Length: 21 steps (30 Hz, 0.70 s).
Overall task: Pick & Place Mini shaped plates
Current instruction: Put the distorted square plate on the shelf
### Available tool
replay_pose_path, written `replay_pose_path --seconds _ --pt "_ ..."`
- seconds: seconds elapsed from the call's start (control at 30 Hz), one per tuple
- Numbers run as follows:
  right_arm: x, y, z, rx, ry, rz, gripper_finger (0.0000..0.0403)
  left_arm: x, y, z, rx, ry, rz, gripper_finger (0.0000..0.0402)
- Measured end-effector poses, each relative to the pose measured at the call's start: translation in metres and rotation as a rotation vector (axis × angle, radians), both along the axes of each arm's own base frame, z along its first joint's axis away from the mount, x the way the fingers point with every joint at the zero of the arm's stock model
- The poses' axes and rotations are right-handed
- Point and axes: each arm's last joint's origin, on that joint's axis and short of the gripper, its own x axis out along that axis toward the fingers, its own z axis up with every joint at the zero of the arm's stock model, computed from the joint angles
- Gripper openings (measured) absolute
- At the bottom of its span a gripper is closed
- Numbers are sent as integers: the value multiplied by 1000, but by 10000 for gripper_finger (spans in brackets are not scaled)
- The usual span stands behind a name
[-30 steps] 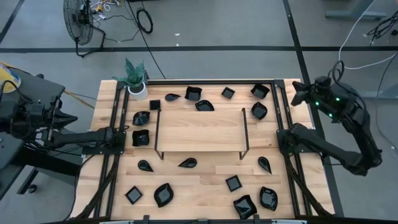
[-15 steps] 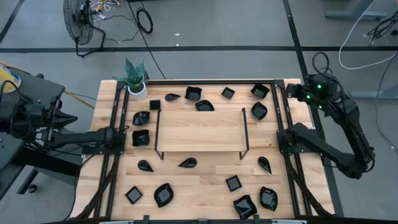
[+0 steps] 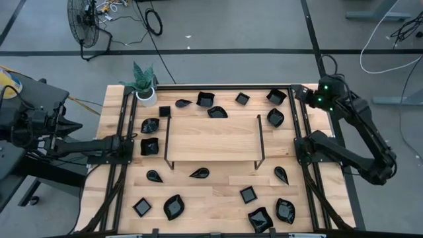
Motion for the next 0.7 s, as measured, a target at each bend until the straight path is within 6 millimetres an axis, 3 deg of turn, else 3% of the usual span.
replay_pose_path --seconds 0.3,0.7 --pt "3 -4 -28 124 -38 -116 11 0 0 0 0 0 0 18" --pt "9 -14 -57 148 -52 -125 11 0 0 0 0 0 0 18"
